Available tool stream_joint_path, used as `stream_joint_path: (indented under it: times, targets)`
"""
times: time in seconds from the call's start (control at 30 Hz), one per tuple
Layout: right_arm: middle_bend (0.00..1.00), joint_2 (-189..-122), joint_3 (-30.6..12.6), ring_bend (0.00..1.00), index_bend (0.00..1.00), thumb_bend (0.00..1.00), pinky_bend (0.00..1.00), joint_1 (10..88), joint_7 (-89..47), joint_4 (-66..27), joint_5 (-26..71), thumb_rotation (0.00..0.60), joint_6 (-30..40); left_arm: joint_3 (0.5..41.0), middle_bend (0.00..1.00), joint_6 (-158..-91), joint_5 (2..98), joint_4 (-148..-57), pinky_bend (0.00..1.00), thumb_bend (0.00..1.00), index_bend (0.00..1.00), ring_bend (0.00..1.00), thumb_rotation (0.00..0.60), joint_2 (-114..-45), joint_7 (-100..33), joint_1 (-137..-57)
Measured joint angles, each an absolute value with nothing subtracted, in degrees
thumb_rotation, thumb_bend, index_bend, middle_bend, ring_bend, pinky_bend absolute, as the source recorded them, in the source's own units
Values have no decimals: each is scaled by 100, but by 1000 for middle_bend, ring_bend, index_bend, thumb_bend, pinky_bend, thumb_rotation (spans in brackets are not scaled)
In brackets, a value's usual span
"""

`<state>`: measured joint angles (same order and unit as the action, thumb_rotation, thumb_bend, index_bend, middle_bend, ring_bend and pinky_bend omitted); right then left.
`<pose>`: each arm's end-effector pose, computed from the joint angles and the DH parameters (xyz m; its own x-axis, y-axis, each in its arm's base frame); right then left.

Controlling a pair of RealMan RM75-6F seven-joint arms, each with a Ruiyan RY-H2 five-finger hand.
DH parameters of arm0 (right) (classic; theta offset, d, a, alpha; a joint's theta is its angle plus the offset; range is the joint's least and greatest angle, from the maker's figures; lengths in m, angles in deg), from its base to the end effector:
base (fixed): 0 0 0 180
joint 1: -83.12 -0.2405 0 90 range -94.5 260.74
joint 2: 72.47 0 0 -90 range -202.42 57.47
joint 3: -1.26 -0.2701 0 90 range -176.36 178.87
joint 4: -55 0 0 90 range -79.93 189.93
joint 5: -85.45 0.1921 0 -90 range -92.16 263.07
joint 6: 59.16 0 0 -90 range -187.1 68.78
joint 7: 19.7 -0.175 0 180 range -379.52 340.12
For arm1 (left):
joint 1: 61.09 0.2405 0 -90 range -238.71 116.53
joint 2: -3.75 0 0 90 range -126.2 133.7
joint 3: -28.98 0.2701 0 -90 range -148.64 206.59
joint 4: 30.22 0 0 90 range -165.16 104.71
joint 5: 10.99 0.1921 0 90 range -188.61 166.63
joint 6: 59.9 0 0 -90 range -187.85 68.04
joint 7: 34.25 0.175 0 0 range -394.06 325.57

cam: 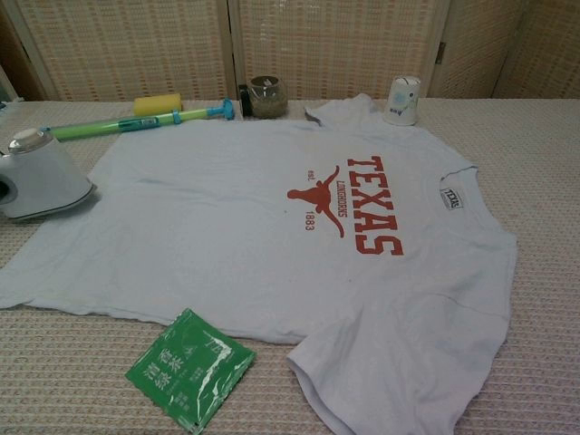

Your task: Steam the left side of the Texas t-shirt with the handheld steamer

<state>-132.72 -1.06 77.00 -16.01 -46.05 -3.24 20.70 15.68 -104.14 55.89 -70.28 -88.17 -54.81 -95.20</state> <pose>-0.2851 -0.2126 0.1709 0.3878 -0.0967 0.9167 -0.9205 -0.0924 0.3796 -0.3634 0.4247 0.0850 0.2242 0.1697 0.9597 0.9507 0.1785 -0.2537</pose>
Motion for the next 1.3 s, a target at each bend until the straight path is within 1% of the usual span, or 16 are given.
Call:
stream_joint_path:
  times: [0.2, 0.23, 0.3, 0.33, 0.37, 0.43, 0.5, 0.53, 0.57, 0.67, 0.73, 0.93, 1.1, 1.3]
  targets:
    - [5, -13407, -53, 0, 0, 167, 135, 7316, -1551, -4619, -544, 497, 1521, 1702, 995, -11028, 6255, -7178, 675, 569, 821, 826, 600, -8683, -6082, -9465]
    - [5, -13445, -49, 0, 0, 191, 114, 7198, -1549, -4616, -602, 498, 1365, 1725, 995, -11127, 6334, -7227, 675, 566, 821, 826, 600, -8657, -6149, -9460]
    - [3, -13508, -50, 0, 0, 273, 47, 6997, -1555, -4608, -672, 488, 1097, 1776, 994, -11323, 6502, -7379, 675, 564, 821, 826, 600, -8588, -6252, -9455]
    - [1, -13559, -59, 0, 0, 332, 18, 6845, -1564, -4601, -706, 460, 896, 1795, 995, -11395, 6561, -7450, 675, 563, 821, 827, 600, -8559, -6272, -9456]
    - [0, -13604, -71, 0, 0, 402, 4, 6721, -1575, -4594, -725, 414, 735, 1811, 995, -11456, 6609, -7525, 675, 563, 821, 827, 600, -8529, -6283, -9456]
    - [0, -13735, -110, 0, 0, 526, 0, 6410, -1617, -4561, -748, 305, 331, 1841, 997, -11553, 6687, -7712, 675, 562, 821, 826, 600, -8457, -6293, -9461]
    - [0, -13880, -157, 0, 0, 625, 0, 6125, -1676, -4510, -740, 236, -37, 1866, 997, -11640, 6762, -7920, 674, 561, 821, 826, 600, -8377, -6277, -9470]
    - [0, -13995, -192, 0, 0, 672, 0, 5926, -1722, -4458, -724, 213, -289, 1876, 997, -11677, 6794, -8013, 675, 561, 821, 826, 600, -8342, -6262, -9474]
    - [0, -14093, -221, 0, 0, 707, 0, 5770, -1764, -4409, -708, 199, -477, 1887, 997, -11711, 6825, -8107, 675, 561, 821, 826, 600, -8306, -6240, -9479]
    - [0, -14497, -318, 0, 0, 806, 0, 5251, -1959, -4169, -632, 193, -1047, 1914, 998, -11792, 6908, -8403, 675, 560, 821, 826, 600, -8184, -6139, -9507]
    - [0, -14780, -376, 0, 0, 847, 0, 4946, -2117, -3943, -590, 192, -1309, 1924, 998, -11821, 6942, -8581, 675, 561, 820, 827, 600, -8113, -6064, -9533]
    - [0, -15376, -423, 0, 0, 863, 0, 4427, -2368, -3364, -548, 190, -1670, 1968, 998, -11833, 7045, -8848, 675, 560, 821, 827, 600, -8040, -5836, -9665]
    - [0, -15618, -340, 0, 0, 863, 0, 4253, -2460, -3124, -518, 189, -1750, 2041, 998, -11827, 7187, -8890, 675, 557, 821, 827, 600, -8140, -5695, -9788]
    - [0, -15813, -138, 0, 0, 865, 0, 4185, -2473, -2901, -533, 191, -1731, 2109, 998, -11858, 7358, -8852, 675, 557, 821, 827, 600, -8326, -5314, -9964]
